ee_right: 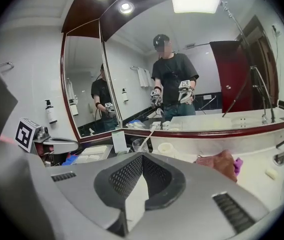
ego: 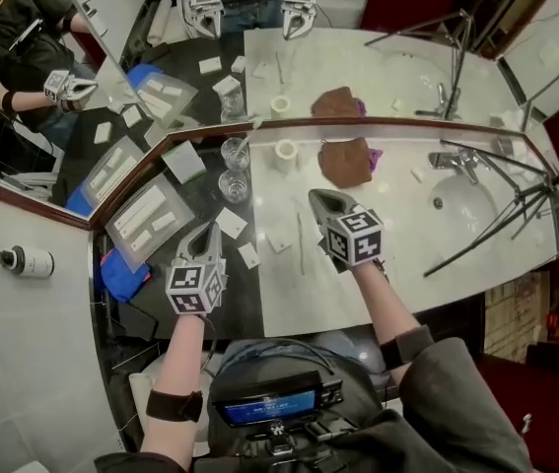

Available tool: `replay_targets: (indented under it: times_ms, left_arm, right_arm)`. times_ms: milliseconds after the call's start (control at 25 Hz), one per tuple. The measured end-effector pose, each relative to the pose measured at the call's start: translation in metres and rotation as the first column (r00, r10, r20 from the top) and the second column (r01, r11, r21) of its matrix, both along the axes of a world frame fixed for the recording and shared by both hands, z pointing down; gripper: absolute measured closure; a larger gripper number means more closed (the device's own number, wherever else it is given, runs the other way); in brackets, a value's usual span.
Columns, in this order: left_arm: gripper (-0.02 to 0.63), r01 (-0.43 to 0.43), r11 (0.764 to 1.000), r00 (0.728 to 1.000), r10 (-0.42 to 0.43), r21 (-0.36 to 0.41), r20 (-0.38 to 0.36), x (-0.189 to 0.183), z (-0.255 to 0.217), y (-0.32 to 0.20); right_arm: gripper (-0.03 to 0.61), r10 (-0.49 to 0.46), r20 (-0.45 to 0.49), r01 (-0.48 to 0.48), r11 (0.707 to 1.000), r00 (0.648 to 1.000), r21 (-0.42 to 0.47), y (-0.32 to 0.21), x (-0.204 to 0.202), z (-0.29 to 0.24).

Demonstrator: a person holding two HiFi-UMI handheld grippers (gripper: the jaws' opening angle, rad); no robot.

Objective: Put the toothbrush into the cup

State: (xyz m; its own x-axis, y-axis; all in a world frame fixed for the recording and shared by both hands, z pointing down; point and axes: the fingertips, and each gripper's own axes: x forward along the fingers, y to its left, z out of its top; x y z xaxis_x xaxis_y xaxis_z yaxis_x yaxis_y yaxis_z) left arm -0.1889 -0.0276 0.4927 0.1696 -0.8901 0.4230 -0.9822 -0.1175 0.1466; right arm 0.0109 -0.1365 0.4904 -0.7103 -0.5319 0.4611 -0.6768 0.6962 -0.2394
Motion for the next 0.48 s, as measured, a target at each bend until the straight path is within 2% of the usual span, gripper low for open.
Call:
replay_targets:
  times_ms: [320, 480]
  left_arm:
    - [0.612, -0.040, 0.999, 0.999, 0.041, 0.007, -0.027, 0.020, -0.004, 0.023]
    - [0.612, -0.047, 0.999, 0.999, 0.047, -0.002, -0.004, 0.022, 0.000, 0.033]
  right_arm:
    - [0.575, 0.068, -0.042, -0.070, 0.996, 0.997, -0.063, 0.038, 0.045, 0.021]
    - [0.574, 0.070, -0.066, -0.076, 0.993, 0.995, -0.093, 0.059, 0.055, 0.036]
